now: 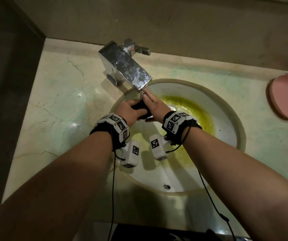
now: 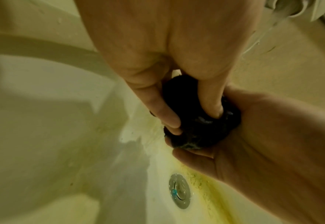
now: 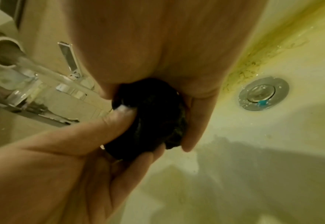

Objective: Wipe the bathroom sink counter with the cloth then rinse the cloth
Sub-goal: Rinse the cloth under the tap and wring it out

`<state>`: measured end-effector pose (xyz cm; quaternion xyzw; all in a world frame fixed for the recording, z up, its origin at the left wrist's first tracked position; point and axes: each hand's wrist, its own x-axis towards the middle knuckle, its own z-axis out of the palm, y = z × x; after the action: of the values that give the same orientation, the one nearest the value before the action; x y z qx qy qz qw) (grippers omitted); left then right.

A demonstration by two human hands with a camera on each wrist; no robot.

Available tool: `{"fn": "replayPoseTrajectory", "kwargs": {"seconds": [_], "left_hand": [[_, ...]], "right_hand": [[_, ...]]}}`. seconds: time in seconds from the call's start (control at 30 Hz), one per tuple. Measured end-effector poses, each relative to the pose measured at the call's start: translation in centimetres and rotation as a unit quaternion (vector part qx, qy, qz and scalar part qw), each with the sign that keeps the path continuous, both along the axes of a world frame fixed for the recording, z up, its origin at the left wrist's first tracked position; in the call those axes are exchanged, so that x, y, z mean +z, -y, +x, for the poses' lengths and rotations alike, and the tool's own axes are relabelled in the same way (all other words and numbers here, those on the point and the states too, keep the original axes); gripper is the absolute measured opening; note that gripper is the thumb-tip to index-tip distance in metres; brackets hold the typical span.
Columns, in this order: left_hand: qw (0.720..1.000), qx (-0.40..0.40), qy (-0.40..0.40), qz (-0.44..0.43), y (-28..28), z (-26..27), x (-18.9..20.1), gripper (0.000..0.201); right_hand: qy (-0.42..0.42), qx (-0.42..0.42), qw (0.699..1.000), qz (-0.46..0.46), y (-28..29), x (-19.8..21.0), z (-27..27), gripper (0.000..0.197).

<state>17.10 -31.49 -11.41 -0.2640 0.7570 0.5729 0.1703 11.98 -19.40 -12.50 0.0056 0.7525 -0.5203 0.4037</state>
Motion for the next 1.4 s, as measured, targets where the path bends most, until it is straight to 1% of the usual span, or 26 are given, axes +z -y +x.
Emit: {"fn": "replayPoseTrajectory", "kwargs": {"seconds": [0.1, 0.17, 0.33, 0.4, 0.43, 0.5, 0.57, 0.63, 0.67, 0.73, 0.8, 0.87, 0.93, 0.97, 1.0, 1.07, 1.17, 1.23, 1.3, 1.37, 1.4], "left_hand": [[1.0, 0.008, -0.006, -0.006, 0.2, -0.2, 0.0, 0.047], [1.0, 0.013, -0.003, -0.007, 0.1, -0.3, 0.0, 0.048], [0.999, 0.017, 0.017, -0.024, 0.1, -0.3, -0.3, 0.041], [1.0, 0.024, 0.012, -0.013, 0.1, -0.1, -0.4, 0.039], [1.0, 0.027, 0.012, -0.003, 0.0, -0.1, -0.3, 0.04], [0.999, 0.039, 0.02, 0.017, -0.3, -0.1, -0.2, 0.048], [0.994, 0.064, 0.049, 0.068, -0.5, -0.4, -0.2, 0.058], [0.983, 0.091, 0.086, 0.136, -0.4, -0.8, -0.2, 0.056], [0.976, 0.103, 0.099, 0.165, -0.4, -1.0, -0.1, 0.052], [0.969, 0.116, 0.105, 0.191, -0.5, -1.2, 0.1, 0.045], [0.97, 0.127, 0.095, 0.186, -0.7, -1.3, 0.0, 0.042], [0.971, 0.136, 0.085, 0.179, -0.9, -1.3, -0.3, 0.039], [0.965, 0.158, 0.087, 0.193, -0.8, -1.6, -0.1, 0.029], [0.96, 0.172, 0.091, 0.2, -0.8, -1.8, 0.2, 0.022], [0.959, 0.181, 0.093, 0.198, -0.8, -2.0, 0.3, 0.018], [0.969, 0.168, 0.085, 0.16, -0.7, -2.1, 0.3, 0.021], [0.987, 0.117, 0.061, 0.087, -0.6, -1.8, -0.1, 0.027], [0.994, 0.09, 0.048, 0.04, -0.5, -1.6, -0.1, 0.03], [0.996, 0.078, 0.047, 0.016, -0.6, -1.7, 0.0, 0.035], [0.993, 0.079, 0.07, 0.045, -0.8, -1.7, 0.1, 0.041], [0.992, 0.074, 0.084, 0.065, -0.9, -1.7, 0.2, 0.043]], "right_hand": [[-0.03, 0.0, 1.0, -0.009, 0.1, -0.2, -0.1, 0.028], [-0.052, -0.003, 0.999, -0.002, 0.2, -0.4, -0.3, 0.022], [-0.102, 0.003, 0.993, 0.055, 0.7, -1.1, -0.7, 0.02], [-0.112, -0.003, 0.991, 0.072, 0.9, -1.3, -0.8, 0.02], [-0.12, -0.01, 0.99, 0.077, 1.0, -1.3, -0.9, 0.021], [-0.129, -0.027, 0.988, 0.08, 1.2, -1.1, -1.4, 0.023], [-0.108, -0.047, 0.991, 0.065, 1.2, -0.9, -1.9, 0.021], [-0.075, -0.06, 0.995, 0.026, 1.0, -0.8, -2.2, 0.02], [-0.066, -0.058, 0.996, 0.013, 0.9, -1.0, -2.2, 0.026], [-0.062, -0.042, 0.997, 0.01, 0.7, -1.2, -1.9, 0.041], [-0.049, -0.04, 0.998, 0.014, 0.7, -1.1, -1.5, 0.044], [-0.008, -0.049, 0.999, 0.003, 0.8, -0.8, -1.2, 0.036], [0.029, -0.029, 0.999, 0.005, 0.7, -0.3, -1.1, 0.028], [0.049, -0.019, 0.999, 0.007, 0.6, -0.1, -1.1, 0.03], [0.071, -0.021, 0.997, 0.011, 0.5, 0.1, -1.1, 0.036], [0.106, -0.034, 0.994, 0.013, 0.4, 0.4, -1.1, 0.048], [0.119, -0.044, 0.992, 0.011, 0.9, 0.5, -1.1, 0.049], [0.104, -0.054, 0.993, 0.017, 1.4, 0.3, -1.2, 0.042], [0.054, -0.058, 0.997, 0.026, 1.6, 0.1, -1.2, 0.03], [-0.016, -0.055, 0.998, 0.027, 1.7, -0.3, -1.3, 0.022], [-0.042, -0.049, 0.998, 0.027, 1.7, -0.5, -1.3, 0.022]]}}
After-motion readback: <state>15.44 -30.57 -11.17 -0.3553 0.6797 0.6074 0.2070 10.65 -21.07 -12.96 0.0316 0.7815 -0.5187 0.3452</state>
